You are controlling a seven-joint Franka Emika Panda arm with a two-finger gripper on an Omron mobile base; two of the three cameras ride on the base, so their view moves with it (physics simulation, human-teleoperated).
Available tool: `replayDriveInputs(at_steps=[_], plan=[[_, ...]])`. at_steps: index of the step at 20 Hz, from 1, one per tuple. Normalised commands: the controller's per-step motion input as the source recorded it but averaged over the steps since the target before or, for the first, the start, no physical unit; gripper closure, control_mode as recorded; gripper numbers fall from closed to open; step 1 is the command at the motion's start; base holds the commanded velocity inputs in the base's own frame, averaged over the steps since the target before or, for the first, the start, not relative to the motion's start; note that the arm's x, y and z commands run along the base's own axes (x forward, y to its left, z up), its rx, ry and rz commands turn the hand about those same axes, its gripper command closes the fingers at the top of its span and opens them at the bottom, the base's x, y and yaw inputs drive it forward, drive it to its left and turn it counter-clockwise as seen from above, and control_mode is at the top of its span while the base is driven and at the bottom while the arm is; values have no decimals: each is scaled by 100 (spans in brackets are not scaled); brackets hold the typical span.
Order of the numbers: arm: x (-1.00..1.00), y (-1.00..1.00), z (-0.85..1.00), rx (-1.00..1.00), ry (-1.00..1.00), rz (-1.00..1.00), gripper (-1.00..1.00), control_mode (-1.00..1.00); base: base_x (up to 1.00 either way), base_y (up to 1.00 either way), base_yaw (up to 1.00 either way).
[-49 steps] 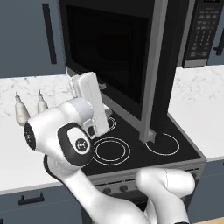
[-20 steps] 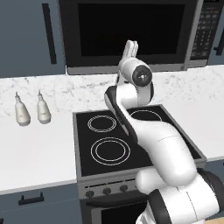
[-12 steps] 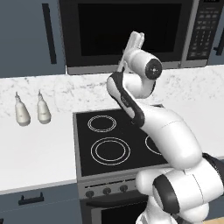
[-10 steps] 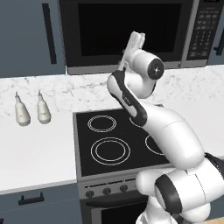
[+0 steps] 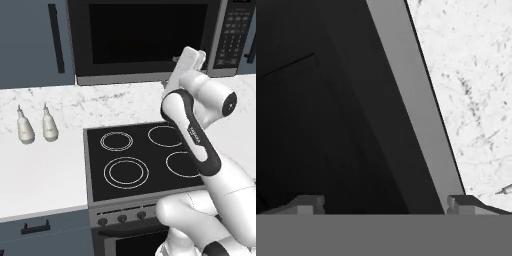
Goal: Open the microwave, place the bowl with waffle inside the microwave, then close the microwave door and turn it on.
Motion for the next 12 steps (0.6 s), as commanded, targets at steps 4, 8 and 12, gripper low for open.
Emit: replayDriveInputs(at_steps=[4,8,12], plan=[[-100,-94,0,-4,-11,12,-100,-100,0,0,0],[-100,-99,0,-12,-13,7,-100,-100,0,0,0],[-66,-100,-12,-21,-3,0,-100,-100,0,0,0]])
